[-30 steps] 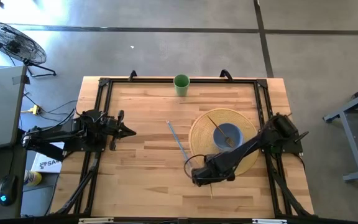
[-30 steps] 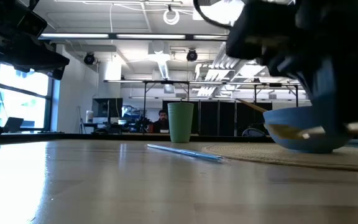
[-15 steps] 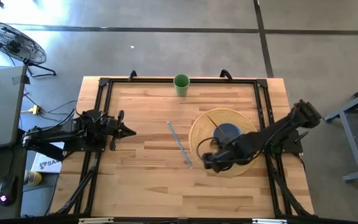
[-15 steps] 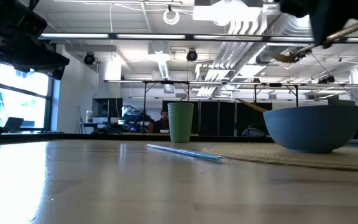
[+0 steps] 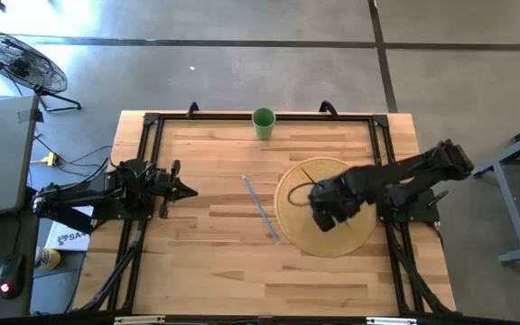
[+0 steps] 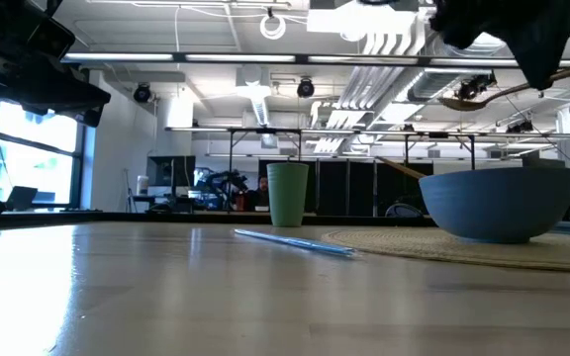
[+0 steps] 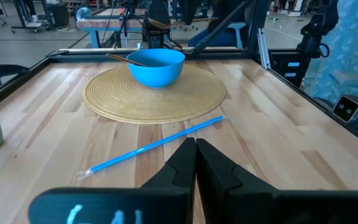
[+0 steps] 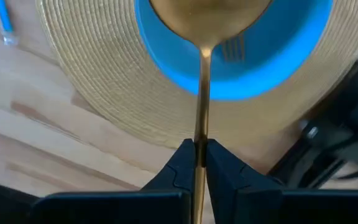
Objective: Pick & Place Utensil
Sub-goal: Put the gold spoon into the blue bowl on the brown mat
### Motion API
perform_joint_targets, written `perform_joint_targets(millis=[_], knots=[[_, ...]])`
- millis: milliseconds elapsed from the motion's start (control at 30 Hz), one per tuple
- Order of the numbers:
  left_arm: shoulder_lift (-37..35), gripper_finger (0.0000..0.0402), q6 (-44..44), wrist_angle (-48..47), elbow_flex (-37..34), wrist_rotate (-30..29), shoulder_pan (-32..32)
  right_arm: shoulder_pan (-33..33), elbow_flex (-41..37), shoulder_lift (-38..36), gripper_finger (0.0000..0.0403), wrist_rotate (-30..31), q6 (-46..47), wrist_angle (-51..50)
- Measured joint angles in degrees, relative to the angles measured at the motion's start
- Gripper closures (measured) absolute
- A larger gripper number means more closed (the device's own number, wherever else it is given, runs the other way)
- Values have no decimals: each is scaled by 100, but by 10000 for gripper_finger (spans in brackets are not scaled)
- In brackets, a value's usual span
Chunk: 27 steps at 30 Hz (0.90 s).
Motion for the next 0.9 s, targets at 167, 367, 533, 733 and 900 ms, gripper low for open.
perform_joint_targets(millis=[167,367,533,733,900], knots=[[0,392,2,0,-1,0,0,-579,0,-2,391,-277,-2282,-389],[0,392,2,0,-1,0,0,-1060,-1,-2,391,-58,-4037,-698],[-1,392,0,0,0,-1,0,-1324,-2,-2,391,23,-4827,-698],[0,392,2,0,0,0,0,-1410,-2,7,391,231,-5148,-549],[-1,392,1,0,1,0,0,-1405,-2,247,391,242,-5193,-479]])
